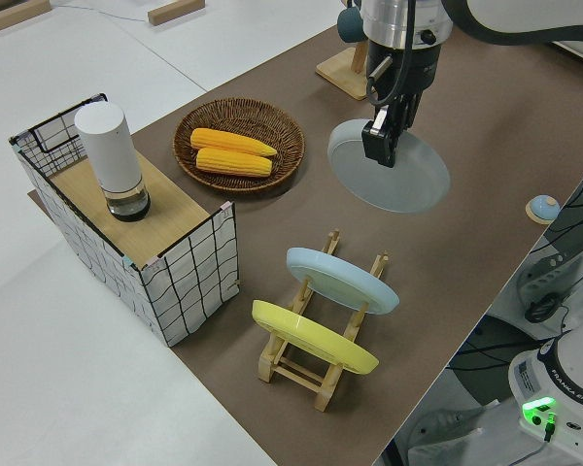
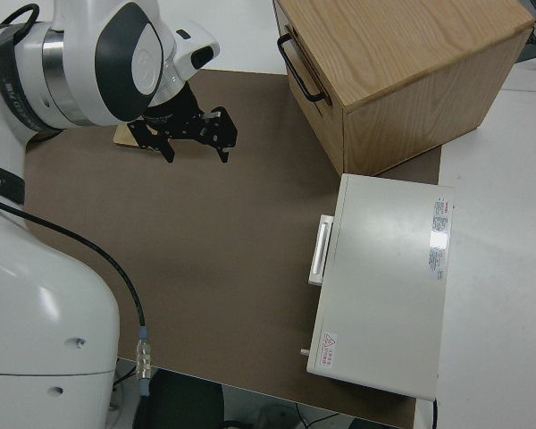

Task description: Pick gray plate from low plate rack and place it on table with left arm

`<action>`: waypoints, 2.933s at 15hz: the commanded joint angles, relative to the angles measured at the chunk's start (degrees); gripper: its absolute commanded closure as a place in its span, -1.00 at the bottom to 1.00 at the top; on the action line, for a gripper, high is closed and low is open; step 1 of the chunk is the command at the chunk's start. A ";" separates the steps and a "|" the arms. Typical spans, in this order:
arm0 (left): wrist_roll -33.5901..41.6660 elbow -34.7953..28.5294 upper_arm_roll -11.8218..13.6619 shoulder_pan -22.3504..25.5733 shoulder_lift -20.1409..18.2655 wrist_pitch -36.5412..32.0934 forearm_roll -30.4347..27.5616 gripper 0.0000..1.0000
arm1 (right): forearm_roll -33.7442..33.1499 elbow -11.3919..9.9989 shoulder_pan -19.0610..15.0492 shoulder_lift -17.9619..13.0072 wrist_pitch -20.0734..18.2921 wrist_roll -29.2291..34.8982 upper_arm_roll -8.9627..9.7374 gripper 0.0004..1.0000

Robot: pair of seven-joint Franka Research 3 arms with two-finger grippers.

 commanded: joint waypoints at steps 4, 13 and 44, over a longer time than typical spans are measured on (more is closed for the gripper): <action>-5.38 2.10 1.24 -5.65 2.22 -3.42 -5.80 1.00 | -0.28 0.33 -1.32 -0.12 -0.62 0.68 1.21 -0.97; -7.34 -4.22 7.05 -13.13 6.97 1.49 -29.27 1.00 | -0.28 0.41 -1.32 -0.12 -0.62 0.68 1.13 -0.97; -1.00 -19.35 6.26 -19.90 17.88 21.45 -36.67 0.76 | -0.28 0.41 -1.32 -0.12 -0.62 0.68 1.21 -0.97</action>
